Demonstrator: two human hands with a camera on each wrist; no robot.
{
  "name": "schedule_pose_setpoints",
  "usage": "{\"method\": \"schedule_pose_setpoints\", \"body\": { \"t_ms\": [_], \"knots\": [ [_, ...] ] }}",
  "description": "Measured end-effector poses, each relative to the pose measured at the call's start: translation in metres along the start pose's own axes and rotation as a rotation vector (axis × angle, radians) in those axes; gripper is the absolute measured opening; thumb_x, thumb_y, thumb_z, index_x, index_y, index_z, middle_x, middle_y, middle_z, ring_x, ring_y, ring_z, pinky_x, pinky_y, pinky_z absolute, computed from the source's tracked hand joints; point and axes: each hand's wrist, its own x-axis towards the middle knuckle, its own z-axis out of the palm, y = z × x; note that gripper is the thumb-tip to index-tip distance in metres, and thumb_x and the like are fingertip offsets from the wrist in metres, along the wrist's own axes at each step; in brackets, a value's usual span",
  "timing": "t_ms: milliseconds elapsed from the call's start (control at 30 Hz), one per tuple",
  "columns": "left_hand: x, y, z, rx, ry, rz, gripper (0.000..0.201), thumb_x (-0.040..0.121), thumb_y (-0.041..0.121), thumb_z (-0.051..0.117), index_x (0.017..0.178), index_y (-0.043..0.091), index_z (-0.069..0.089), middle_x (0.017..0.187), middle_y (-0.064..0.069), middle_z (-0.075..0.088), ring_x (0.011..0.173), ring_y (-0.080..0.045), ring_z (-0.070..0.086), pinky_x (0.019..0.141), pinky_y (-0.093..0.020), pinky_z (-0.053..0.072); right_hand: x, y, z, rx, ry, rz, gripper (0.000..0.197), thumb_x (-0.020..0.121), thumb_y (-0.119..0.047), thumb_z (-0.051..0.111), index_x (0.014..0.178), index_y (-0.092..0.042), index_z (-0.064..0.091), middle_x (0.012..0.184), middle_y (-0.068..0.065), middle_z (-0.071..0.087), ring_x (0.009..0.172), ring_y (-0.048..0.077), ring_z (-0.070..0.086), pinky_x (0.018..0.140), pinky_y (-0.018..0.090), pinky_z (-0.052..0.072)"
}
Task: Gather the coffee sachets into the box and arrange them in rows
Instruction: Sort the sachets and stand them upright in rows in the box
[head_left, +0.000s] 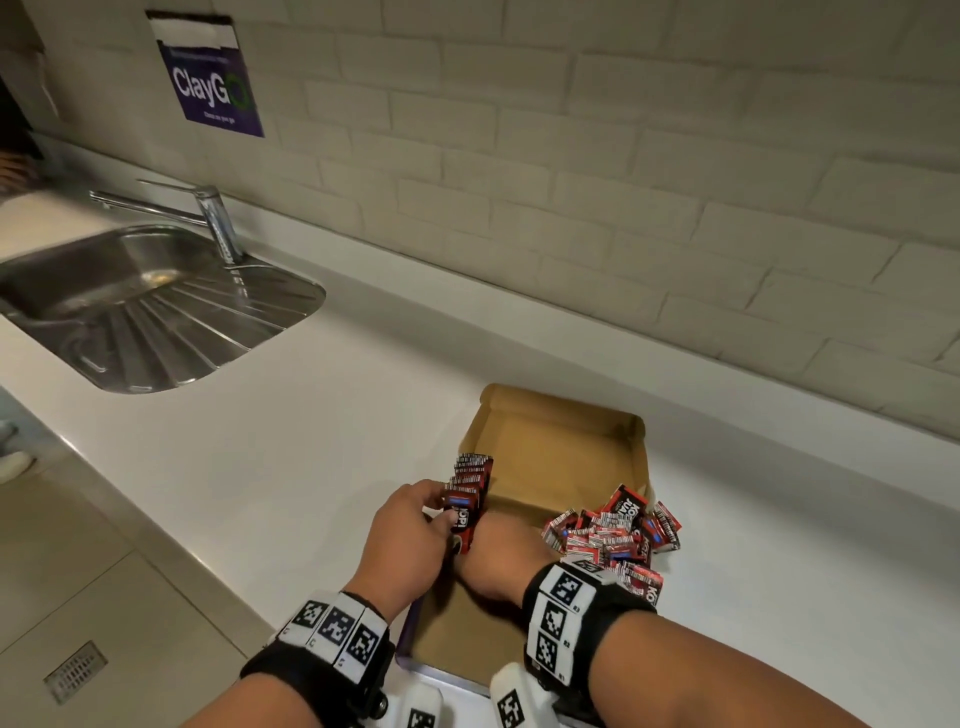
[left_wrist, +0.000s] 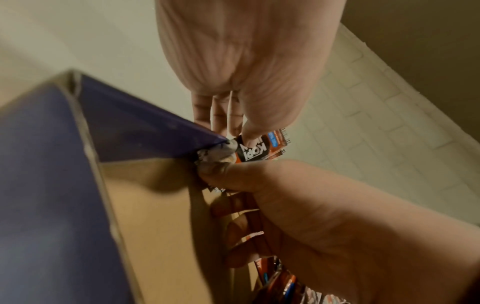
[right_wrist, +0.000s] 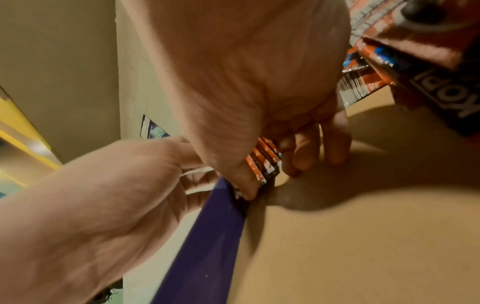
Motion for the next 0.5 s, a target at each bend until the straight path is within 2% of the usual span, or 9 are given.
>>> {"method": "schedule_pose_setpoints", "body": {
  "t_ms": [167,233,333,433,500],
  "knots": [
    [0.002,0.001,0.001,0.018,0.005,-0.006,0.031,0.093,0.024,0.067,0.124,0.030,0.066,0.110,0.012,0.069,0.089,-0.008,0.067,0.088,-0.027,0.051,0.005,0.001,0.005,-0.041,0.080,-0.003,0.023,0.097,-0.022,0.055,0.116,-0.012,0.063,0.112,0.010,0.070,0.102,0.029,0.068,0.072,0.030,0.046],
    [0.001,0.003,0.002,0.048,-0.015,0.007,0.031,0.096,0.023,0.062,0.126,0.031,0.066,0.112,0.009,0.072,0.091,-0.010,0.067,0.083,-0.024,0.047,0.007,0.002,0.006,-0.056,0.101,-0.007,0.024,0.097,-0.020,0.055,0.118,-0.010,0.061,0.114,0.011,0.069,0.102,0.029,0.068,0.072,0.030,0.046],
    [-0.003,0.008,0.005,0.122,-0.085,0.039,0.032,0.101,0.019,0.050,0.129,0.029,0.062,0.107,-0.001,0.073,0.084,-0.016,0.061,0.074,-0.025,0.042,0.008,0.002,0.008,-0.077,0.122,-0.017,0.027,0.096,-0.022,0.054,0.119,-0.008,0.056,0.116,0.012,0.066,0.105,0.030,0.068,0.074,0.032,0.047],
    [-0.004,0.013,0.006,0.119,-0.148,0.047,0.032,0.100,0.018,0.045,0.129,0.026,0.057,0.111,-0.005,0.072,0.084,-0.018,0.058,0.074,-0.028,0.042,0.011,0.001,0.012,-0.092,0.122,-0.004,0.033,0.094,-0.020,0.055,0.123,-0.005,0.052,0.117,0.012,0.064,0.107,0.030,0.068,0.080,0.034,0.053],
    [-0.004,0.015,0.005,0.110,-0.173,0.034,0.034,0.099,0.016,0.046,0.130,0.026,0.056,0.114,-0.006,0.071,0.089,-0.020,0.061,0.077,-0.029,0.044,0.013,0.002,0.014,-0.058,0.122,0.005,0.037,0.090,-0.021,0.056,0.124,-0.006,0.050,0.116,0.012,0.065,0.105,0.030,0.069,0.079,0.035,0.054]
  ]
}}
